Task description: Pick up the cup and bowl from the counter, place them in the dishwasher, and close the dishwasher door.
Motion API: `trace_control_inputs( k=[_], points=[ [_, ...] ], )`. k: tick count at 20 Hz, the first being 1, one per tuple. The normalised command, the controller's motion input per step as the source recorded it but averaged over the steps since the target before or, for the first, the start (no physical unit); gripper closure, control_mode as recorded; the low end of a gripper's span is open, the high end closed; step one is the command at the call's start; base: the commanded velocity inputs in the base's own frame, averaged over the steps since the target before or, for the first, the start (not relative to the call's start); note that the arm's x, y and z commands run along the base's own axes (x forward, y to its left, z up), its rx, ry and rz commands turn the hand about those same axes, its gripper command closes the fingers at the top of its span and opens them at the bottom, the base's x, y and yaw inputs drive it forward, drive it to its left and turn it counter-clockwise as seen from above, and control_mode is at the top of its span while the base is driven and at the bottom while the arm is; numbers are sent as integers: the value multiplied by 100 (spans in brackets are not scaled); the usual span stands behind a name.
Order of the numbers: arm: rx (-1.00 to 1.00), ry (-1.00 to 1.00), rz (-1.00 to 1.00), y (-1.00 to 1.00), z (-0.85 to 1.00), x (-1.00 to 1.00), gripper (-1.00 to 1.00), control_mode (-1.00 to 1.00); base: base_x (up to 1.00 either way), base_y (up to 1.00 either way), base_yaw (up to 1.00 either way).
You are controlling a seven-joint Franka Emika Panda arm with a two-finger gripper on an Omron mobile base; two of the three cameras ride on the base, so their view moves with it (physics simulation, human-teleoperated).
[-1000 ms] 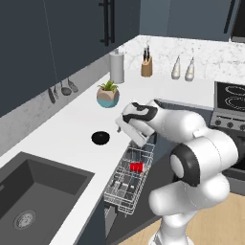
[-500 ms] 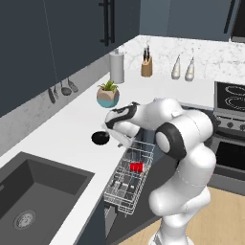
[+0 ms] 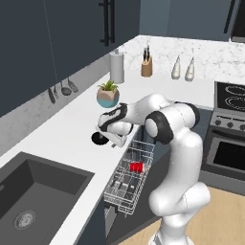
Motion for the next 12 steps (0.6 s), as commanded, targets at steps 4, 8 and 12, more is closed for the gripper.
trace_control_inputs(
  k=[4, 8, 12],
  points=[
    [-5, 3, 0, 12, -29, 34, -100, -100, 0, 0, 0],
    [-4, 0, 0, 15, -25, 11, -100, -100, 0, 0, 0],
    [-6, 0, 0, 10, -30, 0, 100, -100, 0, 0, 0]
  ],
)
